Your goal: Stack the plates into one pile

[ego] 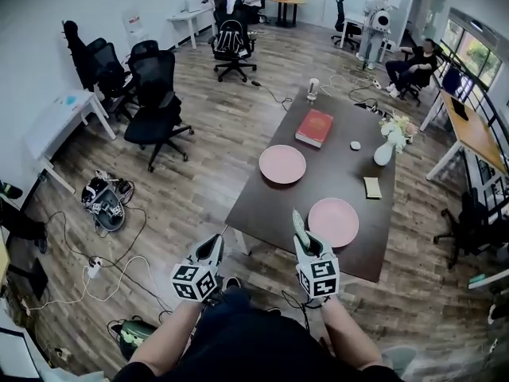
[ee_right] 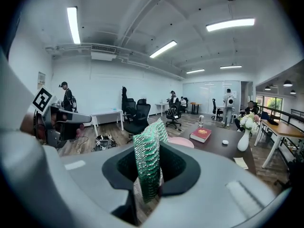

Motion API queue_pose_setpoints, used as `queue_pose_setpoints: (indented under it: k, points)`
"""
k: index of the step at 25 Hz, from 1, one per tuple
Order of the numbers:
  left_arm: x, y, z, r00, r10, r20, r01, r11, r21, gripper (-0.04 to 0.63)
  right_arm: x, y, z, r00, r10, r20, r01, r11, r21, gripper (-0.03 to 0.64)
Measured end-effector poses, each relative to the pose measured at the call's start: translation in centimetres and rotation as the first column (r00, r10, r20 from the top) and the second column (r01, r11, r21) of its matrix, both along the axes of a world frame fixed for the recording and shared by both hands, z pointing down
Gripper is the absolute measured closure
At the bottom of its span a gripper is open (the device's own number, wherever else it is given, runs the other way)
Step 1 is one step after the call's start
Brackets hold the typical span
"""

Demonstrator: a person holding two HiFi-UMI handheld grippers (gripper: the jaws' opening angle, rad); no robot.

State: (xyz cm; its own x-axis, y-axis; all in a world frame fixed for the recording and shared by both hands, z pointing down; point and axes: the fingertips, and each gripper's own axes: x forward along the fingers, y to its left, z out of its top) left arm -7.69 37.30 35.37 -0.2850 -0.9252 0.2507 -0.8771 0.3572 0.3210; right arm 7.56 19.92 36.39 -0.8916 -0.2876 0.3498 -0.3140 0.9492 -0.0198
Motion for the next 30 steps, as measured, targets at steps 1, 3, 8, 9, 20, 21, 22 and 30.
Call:
queue_pose_setpoints:
  k: [1, 3, 8, 9, 20, 21, 22, 30]
  points:
    - [-0.3, 0.4, 0.1, 1.000, -0.013, -0.008, 0.013, 1.000, -0.001, 0.600, -0.4, 0.1, -0.1, 1.000, -0.007, 0.001, 0.007, 1.000, 0.003, 0.532]
    - [-1.2, 0.9, 0.3, 0.999, -0.031, -0.017, 0.031, 1.000, 0.000, 0.600, -1.4, 0.3, -0.2, 1.000, -0.020, 0.005, 0.020, 1.000, 0.012, 0.532]
    - [-4.9, 0.5, 0.9, 0.999, -0.040, -0.030, 0.040, 0.999, -0.001, 0.600, -4.4, -0.2, 0.3, 1.000, -0.019, 0.004, 0.018, 1.000, 0.020, 0.532]
    - [-5.8, 0.0, 1.1, 0.999, -0.037, -0.035, 0.037, 0.999, -0.001, 0.600, -5.0, -0.5, 0.5, 1.000, -0.011, 0.001, 0.011, 1.000, 0.022, 0.531]
    - [-17.6, -10.9, 1.4, 0.994, 0.092, -0.065, -0.093, 0.996, -0.005, 0.600, -13.6, -7.4, 0.6, 0.993, 0.115, -0.032, -0.113, 0.991, 0.066, 0.532]
    - [-18.6, -12.2, 1.4, 0.992, 0.110, -0.067, -0.111, 0.994, -0.007, 0.600, -14.4, -8.2, 0.4, 0.991, 0.130, -0.033, -0.127, 0.989, 0.069, 0.532]
    - [-19.5, -13.5, 1.4, 0.989, 0.131, -0.065, -0.132, 0.991, -0.010, 0.600, -15.2, -9.0, 0.3, 0.989, 0.145, -0.034, -0.143, 0.987, 0.074, 0.532]
    - [-25.5, -22.6, 0.4, 0.957, 0.277, -0.088, -0.280, 0.960, -0.020, 0.600, -20.4, -14.2, -0.8, 0.959, 0.277, -0.053, -0.271, 0.958, 0.097, 0.532]
